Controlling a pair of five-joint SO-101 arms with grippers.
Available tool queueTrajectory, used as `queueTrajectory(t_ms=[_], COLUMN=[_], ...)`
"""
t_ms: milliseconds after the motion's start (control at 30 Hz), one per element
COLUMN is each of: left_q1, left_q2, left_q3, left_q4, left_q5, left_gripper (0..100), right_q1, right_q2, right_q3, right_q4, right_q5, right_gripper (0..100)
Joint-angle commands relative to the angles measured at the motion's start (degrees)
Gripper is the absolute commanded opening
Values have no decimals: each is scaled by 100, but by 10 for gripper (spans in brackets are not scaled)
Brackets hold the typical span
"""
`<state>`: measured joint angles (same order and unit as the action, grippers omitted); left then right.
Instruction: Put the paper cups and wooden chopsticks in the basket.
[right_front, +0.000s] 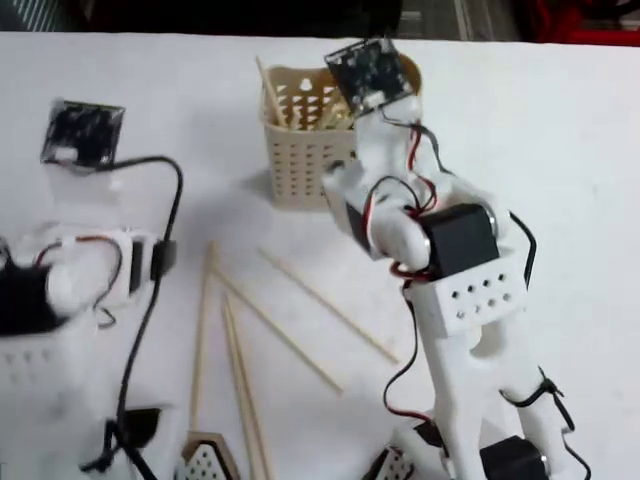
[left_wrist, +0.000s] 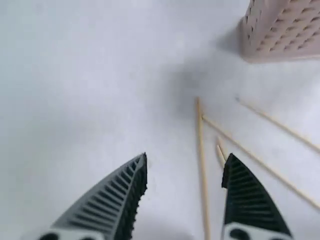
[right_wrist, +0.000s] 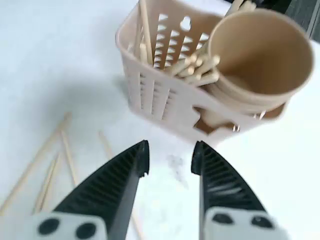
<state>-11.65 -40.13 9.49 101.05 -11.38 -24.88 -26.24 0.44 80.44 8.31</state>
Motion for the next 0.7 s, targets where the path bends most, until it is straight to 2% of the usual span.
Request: queueTrajectory(t_ms=[0,167,367,500,667], left_q1=[-48,-303,-646,-646,-646], left_q2=[259,268,251,251,251], left_q3=[-211,-211,26,299,484], left_q4=[44,44,35,-9,-123], left_q5=[-44,0,-53,-62,-62], left_gripper=[249,248,247,247,246], right_q1=[-75,-541,-1015,-1130,-1130], right_q2=[-207,-207,-189,-189,127], right_q3=[484,2154,4070,4624,4642], right_q4=[171,-295,-2026,-2668,-2800], right_q5=[62,413,844,958,958], right_gripper=[149,149,149,149,149])
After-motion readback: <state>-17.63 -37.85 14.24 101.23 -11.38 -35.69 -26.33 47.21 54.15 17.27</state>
